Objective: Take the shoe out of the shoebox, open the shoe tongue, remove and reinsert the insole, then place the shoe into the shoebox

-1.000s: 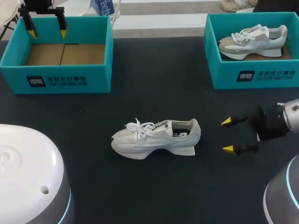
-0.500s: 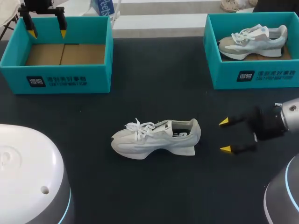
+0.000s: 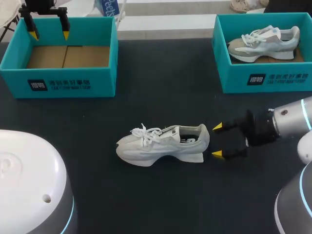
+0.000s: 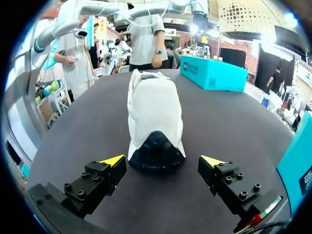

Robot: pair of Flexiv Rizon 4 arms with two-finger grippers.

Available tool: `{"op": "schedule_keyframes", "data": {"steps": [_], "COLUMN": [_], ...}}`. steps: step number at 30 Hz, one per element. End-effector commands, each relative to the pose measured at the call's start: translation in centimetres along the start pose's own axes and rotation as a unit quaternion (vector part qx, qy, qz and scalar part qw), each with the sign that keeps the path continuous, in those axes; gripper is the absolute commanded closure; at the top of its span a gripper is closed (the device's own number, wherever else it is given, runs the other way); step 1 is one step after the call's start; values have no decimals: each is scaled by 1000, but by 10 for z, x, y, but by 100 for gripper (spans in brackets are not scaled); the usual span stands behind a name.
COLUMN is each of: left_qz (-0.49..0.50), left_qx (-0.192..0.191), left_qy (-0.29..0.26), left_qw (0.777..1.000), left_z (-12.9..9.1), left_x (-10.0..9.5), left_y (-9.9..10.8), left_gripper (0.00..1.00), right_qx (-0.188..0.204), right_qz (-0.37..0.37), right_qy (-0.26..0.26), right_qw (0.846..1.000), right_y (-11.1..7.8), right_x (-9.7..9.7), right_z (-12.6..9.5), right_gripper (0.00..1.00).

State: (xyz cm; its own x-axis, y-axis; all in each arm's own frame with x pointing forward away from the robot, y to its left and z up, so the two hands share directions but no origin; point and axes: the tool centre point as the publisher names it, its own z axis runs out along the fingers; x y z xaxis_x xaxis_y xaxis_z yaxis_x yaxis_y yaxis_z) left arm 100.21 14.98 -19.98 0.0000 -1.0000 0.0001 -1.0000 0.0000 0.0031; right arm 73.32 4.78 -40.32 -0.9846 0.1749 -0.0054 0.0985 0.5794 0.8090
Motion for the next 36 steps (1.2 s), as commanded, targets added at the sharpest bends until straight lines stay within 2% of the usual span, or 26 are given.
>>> {"op": "schedule_keyframes", "data": {"steps": [1,16,35,36], "left_qz": [0,0,0,0], "left_qx": [0,0,0,0], "left_qy": [0,0,0,0], "left_qw": [1000,1000,1000,1000], "left_z": [0,0,0,0], "left_x": [0,0,0,0], "left_y": [1,1,1,1], "left_gripper": [0,0,0,0], "right_qx": [-2,-24,-38,-38], "right_qz": [2,6,-3,-3], "right_qy": [-7,-18,14,15], "right_qw": [1000,1000,999,999], "right_y": [2,18,26,26], "right_x": [3,10,13,13], "right_z": [19,47,81,82], "right_gripper": [0,0,0,13]}}
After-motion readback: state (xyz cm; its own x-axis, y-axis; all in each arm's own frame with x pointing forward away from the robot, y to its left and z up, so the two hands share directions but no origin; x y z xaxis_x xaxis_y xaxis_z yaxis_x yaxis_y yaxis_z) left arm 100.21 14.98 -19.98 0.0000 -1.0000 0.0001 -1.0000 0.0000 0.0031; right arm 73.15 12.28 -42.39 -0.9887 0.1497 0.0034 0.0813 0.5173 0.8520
